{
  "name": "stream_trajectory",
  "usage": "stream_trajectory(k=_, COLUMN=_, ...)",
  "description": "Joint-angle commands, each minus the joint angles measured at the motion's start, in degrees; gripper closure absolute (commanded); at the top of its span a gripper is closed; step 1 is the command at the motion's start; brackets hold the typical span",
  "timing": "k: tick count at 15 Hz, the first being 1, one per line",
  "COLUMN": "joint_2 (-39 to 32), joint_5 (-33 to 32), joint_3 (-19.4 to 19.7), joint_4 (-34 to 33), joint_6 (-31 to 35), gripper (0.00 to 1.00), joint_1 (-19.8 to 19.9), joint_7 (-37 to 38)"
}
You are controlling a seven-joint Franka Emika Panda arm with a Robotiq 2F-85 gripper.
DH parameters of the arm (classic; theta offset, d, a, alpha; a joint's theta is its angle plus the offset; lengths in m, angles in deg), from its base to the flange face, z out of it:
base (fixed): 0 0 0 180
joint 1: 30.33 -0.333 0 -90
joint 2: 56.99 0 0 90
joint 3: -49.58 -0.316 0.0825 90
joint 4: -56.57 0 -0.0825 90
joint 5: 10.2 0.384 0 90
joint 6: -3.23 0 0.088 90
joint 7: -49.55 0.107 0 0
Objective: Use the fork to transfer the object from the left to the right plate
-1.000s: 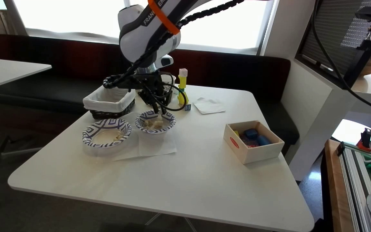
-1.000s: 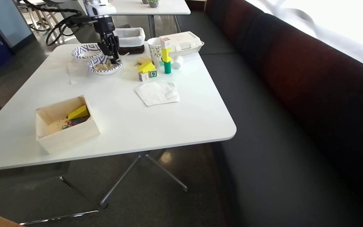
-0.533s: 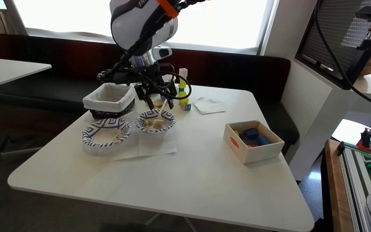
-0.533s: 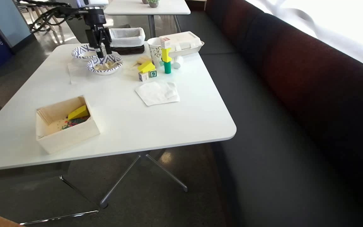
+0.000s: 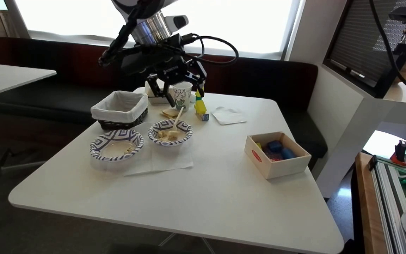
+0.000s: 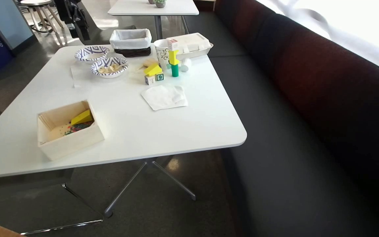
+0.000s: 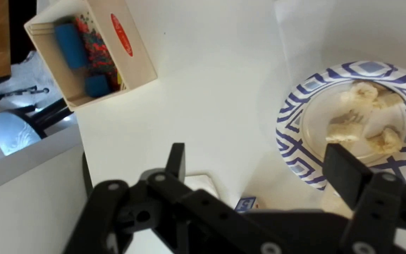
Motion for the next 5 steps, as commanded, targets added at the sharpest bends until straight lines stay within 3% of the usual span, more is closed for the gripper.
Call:
stream_trajectory(k=1, joint_2=6.4, joint_5=-6.7, joint_3=-1.0, joint_4=7.8, joint_6=3.4, gripper=0.00, joint_1=-2.0, joint_7=-1.1)
stream_trajectory(k=2, joint_2=2.6, joint_5=-4.1, joint_3=-1.2, joint_4=2.3, joint_6=0.2, gripper=0.00, joint_1=-0.7, joint_7=-0.2)
stream_trajectory(k=5, joint_2=4.9, joint_5=-5.9, joint_3=-1.9, joint_4=4.9, joint_6=0.9, gripper=0.00, joint_1=-1.3, joint_7=-0.2)
